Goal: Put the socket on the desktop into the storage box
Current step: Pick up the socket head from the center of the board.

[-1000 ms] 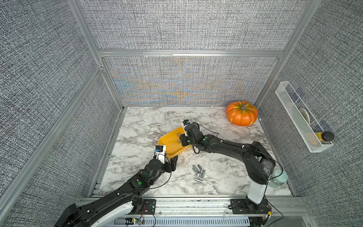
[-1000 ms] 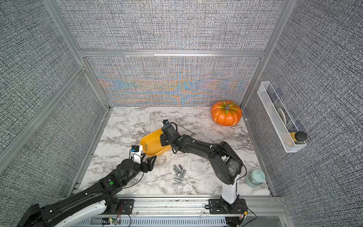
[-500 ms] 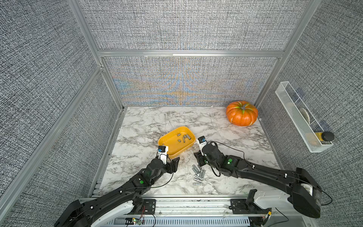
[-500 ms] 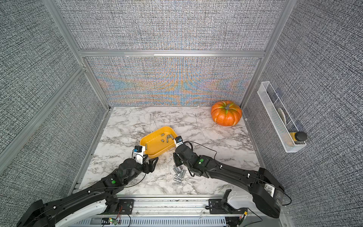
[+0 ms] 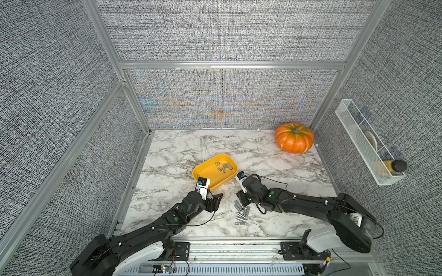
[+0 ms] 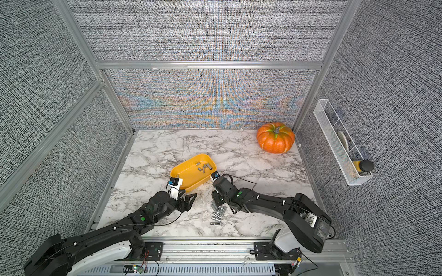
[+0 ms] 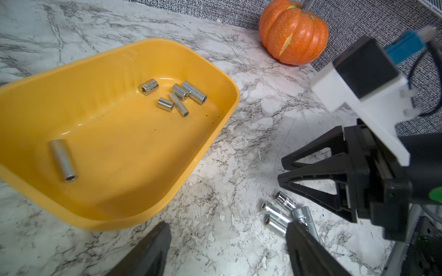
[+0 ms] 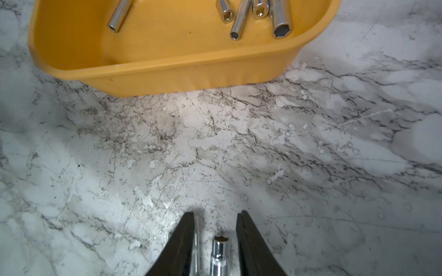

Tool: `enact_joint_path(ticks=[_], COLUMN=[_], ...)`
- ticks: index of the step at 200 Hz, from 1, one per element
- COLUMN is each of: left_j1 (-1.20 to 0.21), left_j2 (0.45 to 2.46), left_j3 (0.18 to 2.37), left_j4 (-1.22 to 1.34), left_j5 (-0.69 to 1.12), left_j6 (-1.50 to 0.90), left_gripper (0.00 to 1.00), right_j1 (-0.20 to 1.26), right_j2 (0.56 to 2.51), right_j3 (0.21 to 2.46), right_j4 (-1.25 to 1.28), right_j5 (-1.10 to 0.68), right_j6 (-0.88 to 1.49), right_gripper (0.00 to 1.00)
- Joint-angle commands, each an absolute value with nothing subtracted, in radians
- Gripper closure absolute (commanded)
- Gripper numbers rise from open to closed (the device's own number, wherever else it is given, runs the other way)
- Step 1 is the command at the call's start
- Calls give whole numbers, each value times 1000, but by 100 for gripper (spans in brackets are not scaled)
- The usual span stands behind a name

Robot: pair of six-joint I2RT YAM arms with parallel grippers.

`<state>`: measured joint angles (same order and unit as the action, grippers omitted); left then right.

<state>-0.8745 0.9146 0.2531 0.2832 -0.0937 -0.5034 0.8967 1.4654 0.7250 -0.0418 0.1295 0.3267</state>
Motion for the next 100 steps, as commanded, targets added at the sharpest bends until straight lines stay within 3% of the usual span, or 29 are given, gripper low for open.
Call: enact_joint_path(ticks=[1, 35, 100], left_j1=[-874, -874, -874], left_j2=[924, 940, 975], left_j3=[262, 265, 278], left_j4=[317, 316, 316], left_j5=[-74, -78, -76], left_j6=[-489, -486, -484], left_gripper=[19, 19, 19], right_j1=[896, 896, 896], right_j2=[1481, 1528, 1508], right_j3=[723, 738, 695], right_j4=[-18, -55, -77], right_j5=[133, 179, 153], right_j6=[322, 336, 347], right_gripper=[65, 72, 72])
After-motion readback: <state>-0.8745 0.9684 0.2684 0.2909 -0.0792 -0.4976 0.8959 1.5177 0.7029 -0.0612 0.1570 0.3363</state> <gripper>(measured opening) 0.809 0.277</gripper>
